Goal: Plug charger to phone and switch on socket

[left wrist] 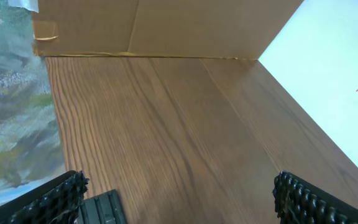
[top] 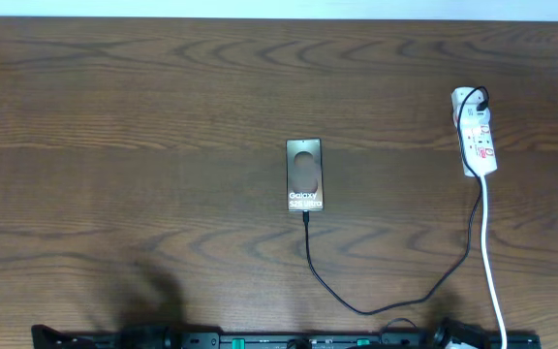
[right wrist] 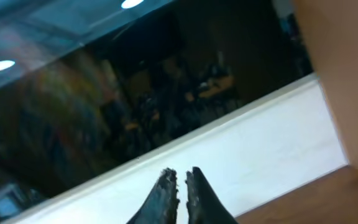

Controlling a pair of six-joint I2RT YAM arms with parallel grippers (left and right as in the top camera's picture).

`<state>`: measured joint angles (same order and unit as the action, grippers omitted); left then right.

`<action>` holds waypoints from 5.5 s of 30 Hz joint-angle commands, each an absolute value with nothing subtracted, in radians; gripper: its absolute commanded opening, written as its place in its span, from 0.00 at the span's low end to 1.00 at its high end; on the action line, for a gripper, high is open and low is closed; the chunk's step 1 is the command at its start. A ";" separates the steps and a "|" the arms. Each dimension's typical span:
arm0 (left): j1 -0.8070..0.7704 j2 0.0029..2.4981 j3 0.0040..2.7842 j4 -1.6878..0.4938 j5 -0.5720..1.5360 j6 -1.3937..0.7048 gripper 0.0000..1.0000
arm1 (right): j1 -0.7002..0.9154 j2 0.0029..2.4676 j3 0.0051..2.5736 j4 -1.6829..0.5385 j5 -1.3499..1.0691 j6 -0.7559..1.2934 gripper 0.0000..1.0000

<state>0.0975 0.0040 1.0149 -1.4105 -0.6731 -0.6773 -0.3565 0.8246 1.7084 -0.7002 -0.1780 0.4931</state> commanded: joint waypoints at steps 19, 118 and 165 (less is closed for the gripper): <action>0.101 0.003 0.216 -0.135 0.004 -0.439 0.98 | -0.181 0.576 1.702 -0.752 0.070 0.439 0.09; 0.016 0.091 0.004 -0.071 0.012 0.000 0.98 | 0.013 0.054 1.607 -0.710 0.249 0.545 0.61; 0.017 0.004 0.004 -0.070 0.012 0.019 0.98 | -0.006 0.009 0.691 -0.166 0.094 0.545 0.99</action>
<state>0.0132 0.0109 0.0303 -0.0448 0.0170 0.0044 0.0002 0.0174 0.7807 -0.1791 0.0780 0.5442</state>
